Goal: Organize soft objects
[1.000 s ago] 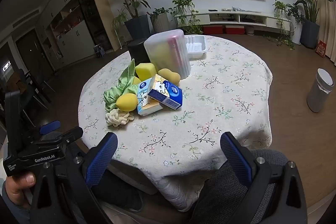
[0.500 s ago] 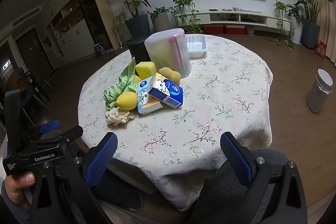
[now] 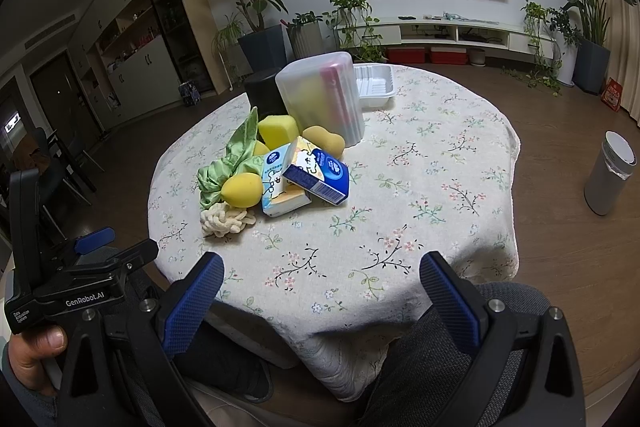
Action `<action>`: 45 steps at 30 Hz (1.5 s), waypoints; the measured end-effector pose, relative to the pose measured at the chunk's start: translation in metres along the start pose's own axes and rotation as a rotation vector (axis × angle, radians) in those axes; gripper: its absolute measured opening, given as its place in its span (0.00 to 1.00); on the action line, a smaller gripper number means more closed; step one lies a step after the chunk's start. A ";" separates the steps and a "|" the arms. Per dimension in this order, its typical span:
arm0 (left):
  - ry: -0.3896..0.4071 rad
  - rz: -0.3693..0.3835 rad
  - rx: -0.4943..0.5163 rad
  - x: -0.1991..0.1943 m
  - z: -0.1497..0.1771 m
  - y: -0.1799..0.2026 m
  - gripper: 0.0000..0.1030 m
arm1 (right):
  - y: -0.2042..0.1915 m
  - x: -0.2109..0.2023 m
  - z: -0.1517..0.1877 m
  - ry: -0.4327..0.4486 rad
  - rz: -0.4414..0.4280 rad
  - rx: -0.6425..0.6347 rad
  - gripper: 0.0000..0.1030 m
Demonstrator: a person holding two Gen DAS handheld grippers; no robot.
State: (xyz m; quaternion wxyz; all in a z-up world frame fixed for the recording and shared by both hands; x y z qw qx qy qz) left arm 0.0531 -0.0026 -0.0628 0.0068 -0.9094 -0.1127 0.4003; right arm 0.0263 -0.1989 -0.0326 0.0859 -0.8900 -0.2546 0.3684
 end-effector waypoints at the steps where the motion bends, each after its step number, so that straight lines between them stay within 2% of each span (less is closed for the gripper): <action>1: 0.000 0.000 0.000 0.000 0.000 0.000 1.00 | 0.000 0.000 0.000 0.000 0.000 0.000 0.98; 45: -0.011 0.000 -0.008 0.008 0.005 0.000 1.00 | 0.000 0.002 0.001 -0.005 0.002 -0.001 0.98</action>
Point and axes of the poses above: each gripper's, at about its wrist camera, not at the fingertips, and x roughly the way its jaws point, y to its right, z to its underside, the point moved 8 cm from there along x, roughly the way its jaws point, and after that the axes turned 11 degrees about -z, right-handed, at the moved point
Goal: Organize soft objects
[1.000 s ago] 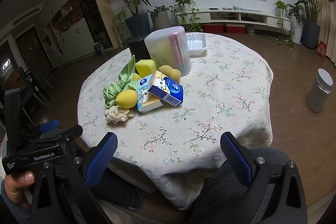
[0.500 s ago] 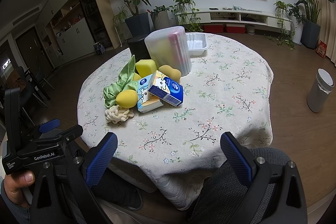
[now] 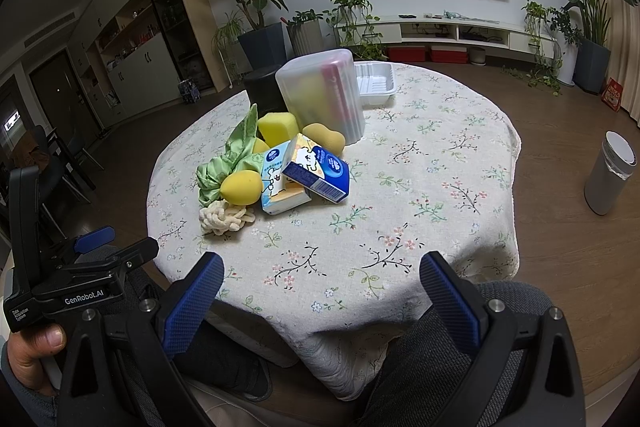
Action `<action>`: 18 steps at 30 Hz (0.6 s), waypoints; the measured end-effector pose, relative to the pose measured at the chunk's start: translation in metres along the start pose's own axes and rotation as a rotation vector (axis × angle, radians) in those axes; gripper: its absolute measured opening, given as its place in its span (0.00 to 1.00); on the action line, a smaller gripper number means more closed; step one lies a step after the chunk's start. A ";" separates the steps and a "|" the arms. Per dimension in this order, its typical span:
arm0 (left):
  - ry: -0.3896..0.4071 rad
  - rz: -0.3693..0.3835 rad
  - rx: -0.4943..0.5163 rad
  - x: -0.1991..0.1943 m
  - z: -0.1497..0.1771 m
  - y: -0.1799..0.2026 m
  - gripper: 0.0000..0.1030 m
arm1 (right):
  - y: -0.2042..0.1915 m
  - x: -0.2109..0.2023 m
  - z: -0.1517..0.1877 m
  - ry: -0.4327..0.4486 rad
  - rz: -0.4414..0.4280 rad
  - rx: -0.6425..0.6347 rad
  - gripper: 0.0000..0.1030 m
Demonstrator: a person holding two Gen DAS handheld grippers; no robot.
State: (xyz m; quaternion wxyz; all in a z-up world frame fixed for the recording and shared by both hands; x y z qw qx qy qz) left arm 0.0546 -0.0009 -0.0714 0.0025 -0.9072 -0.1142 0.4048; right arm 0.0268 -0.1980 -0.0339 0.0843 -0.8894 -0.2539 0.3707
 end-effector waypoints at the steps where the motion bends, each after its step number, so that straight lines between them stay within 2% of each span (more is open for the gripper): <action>1: 0.000 0.000 0.000 0.000 0.000 0.000 1.00 | 0.000 0.000 0.000 0.000 0.000 0.000 0.98; 18: -0.007 0.000 -0.009 0.003 0.003 0.001 1.00 | 0.000 0.000 0.000 -0.002 0.001 0.000 0.98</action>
Point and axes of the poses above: each gripper's, at about its wrist camera, not at the fingertips, and x roughly the way its jaws point, y to its right, z to its underside, the point moved 8 cm from there along x, roughly the way its jaws point, and after that the axes turned 11 degrees about -z, right-handed, at the moved point
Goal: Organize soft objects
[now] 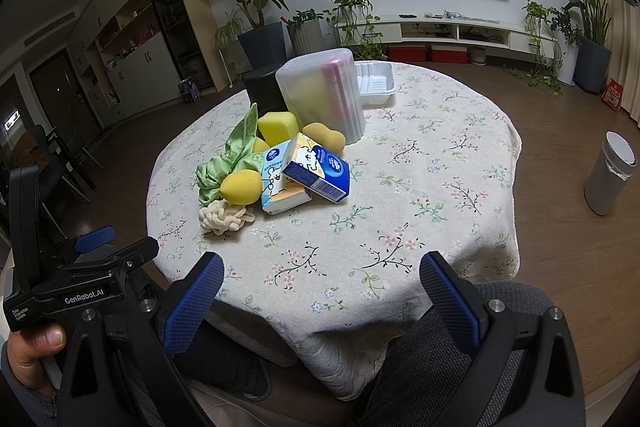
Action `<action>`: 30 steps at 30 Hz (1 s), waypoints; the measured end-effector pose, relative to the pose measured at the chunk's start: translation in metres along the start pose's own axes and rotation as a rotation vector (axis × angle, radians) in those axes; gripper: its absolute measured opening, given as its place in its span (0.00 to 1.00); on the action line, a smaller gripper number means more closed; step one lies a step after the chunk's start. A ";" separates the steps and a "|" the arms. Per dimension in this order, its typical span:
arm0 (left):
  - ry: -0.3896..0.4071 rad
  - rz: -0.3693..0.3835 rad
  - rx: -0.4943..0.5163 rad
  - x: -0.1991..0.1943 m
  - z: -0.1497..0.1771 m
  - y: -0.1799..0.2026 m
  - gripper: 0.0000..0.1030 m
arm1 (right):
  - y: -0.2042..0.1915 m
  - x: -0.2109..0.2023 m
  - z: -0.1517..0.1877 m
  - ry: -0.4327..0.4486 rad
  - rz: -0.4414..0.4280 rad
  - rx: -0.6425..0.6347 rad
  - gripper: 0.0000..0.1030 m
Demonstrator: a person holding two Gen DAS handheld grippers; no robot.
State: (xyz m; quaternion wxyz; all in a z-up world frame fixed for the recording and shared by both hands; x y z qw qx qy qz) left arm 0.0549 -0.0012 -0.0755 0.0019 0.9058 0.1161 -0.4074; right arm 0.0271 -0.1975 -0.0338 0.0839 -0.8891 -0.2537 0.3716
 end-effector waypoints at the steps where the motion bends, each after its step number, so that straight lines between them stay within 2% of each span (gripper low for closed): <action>1: 0.001 0.000 0.001 0.000 0.000 0.000 1.00 | 0.000 0.000 0.000 0.000 0.000 0.000 0.98; 12: -0.004 0.007 0.001 0.000 0.000 0.001 1.00 | 0.000 0.000 0.000 -0.001 0.000 0.000 0.98; 19: -0.016 0.064 0.008 0.003 -0.001 0.008 1.00 | 0.001 0.003 -0.003 -0.007 0.004 -0.010 0.98; 25: -0.043 0.101 0.038 0.024 -0.008 0.016 0.99 | 0.008 0.024 -0.022 -0.006 0.023 -0.042 0.98; 30: -0.088 0.105 0.071 0.051 -0.008 0.027 0.99 | 0.014 0.063 -0.040 -0.062 0.011 -0.083 0.96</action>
Point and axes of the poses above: each gripper's, at about its wrist camera, not at the fingertips, and x roughly the way its jaws point, y to its right, z to its underside, the point moved 8 cm from there along x, roughly the way its jaws point, and after that the axes turned 11 degrees about -z, right-handed, at the moved point
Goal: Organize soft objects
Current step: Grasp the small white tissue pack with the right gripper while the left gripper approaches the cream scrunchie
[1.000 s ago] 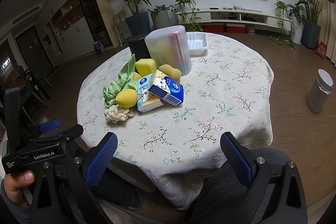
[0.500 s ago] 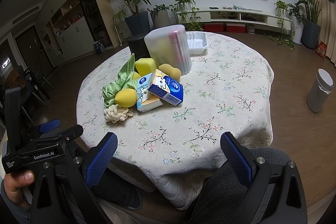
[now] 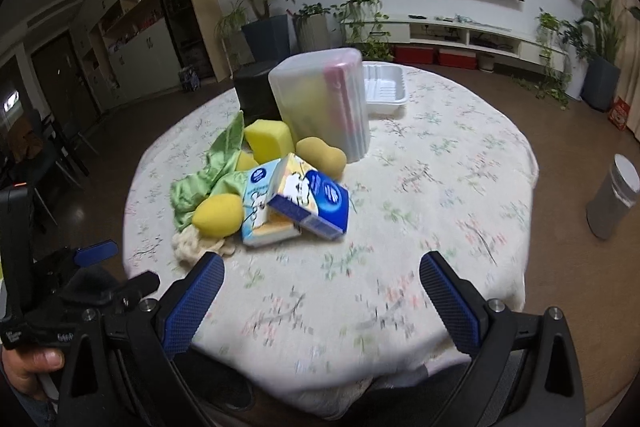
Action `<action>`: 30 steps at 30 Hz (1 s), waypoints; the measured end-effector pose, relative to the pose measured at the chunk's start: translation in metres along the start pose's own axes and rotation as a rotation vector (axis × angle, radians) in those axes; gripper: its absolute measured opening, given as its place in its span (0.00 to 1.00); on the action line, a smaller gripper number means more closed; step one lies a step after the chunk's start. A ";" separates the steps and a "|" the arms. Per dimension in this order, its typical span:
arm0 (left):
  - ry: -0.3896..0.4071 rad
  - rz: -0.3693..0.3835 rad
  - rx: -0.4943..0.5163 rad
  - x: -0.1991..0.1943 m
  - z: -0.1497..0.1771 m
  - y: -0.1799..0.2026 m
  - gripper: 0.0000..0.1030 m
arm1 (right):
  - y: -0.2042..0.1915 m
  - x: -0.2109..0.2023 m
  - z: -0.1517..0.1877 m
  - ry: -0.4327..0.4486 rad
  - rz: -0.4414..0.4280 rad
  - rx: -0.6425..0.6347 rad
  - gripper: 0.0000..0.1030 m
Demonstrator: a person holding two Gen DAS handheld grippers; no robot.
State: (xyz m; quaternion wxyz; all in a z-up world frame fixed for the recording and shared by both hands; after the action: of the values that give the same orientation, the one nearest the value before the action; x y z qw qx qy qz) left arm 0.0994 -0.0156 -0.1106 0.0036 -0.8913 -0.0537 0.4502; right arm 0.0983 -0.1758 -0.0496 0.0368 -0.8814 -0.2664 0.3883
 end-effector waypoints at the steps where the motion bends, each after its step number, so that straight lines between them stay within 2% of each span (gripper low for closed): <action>1: -0.008 0.013 0.000 0.005 0.000 0.003 0.99 | 0.001 0.008 -0.002 -0.016 -0.005 -0.009 0.95; 3: -0.020 0.038 -0.020 0.012 -0.001 0.006 0.98 | 0.005 0.024 -0.008 -0.055 -0.017 -0.032 0.90; 7: -0.011 0.141 -0.116 0.020 -0.006 0.011 0.98 | 0.016 0.045 -0.019 -0.103 -0.029 -0.066 0.87; 9: -0.028 0.138 -0.109 0.025 -0.006 0.014 0.98 | 0.019 0.054 -0.024 -0.124 -0.049 -0.070 0.87; 12: -0.012 0.103 -0.066 0.027 -0.010 0.019 0.98 | 0.019 0.069 -0.027 -0.159 -0.078 -0.096 0.87; 16: -0.010 0.080 -0.046 0.032 -0.015 0.019 0.81 | 0.017 0.084 -0.024 -0.204 -0.109 -0.131 0.87; 20: -0.002 0.066 -0.021 0.032 -0.016 0.021 0.69 | 0.014 0.094 -0.022 -0.224 -0.148 -0.146 0.87; 23: -0.001 0.072 -0.012 0.031 -0.016 0.022 0.60 | 0.007 0.095 -0.022 -0.212 -0.185 -0.187 0.74; 25: -0.001 0.082 -0.009 0.029 -0.015 0.023 0.51 | 0.004 0.094 -0.021 -0.206 -0.202 -0.200 0.67; 28: -0.003 0.098 -0.007 0.028 -0.013 0.024 0.47 | -0.002 0.093 -0.020 -0.196 -0.245 -0.202 0.50; 30: -0.003 0.102 -0.005 0.028 -0.012 0.024 0.47 | -0.002 0.091 -0.019 -0.183 -0.240 -0.206 0.43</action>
State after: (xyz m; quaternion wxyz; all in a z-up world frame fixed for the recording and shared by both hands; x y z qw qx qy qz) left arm 0.1276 -0.0364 -0.1268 -0.0216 -0.8921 -0.0092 0.4512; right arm 0.1614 -0.1259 -0.0965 -0.0318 -0.8035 -0.4102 0.4303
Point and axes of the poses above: each gripper's, at about its wrist camera, not at the fingertips, and x roughly the way its jaws point, y to its right, z to its underside, the point moved 8 cm from there along x, roughly the way its jaws point, and after that the axes turned 11 degrees about -z, right-handed, at the moved point
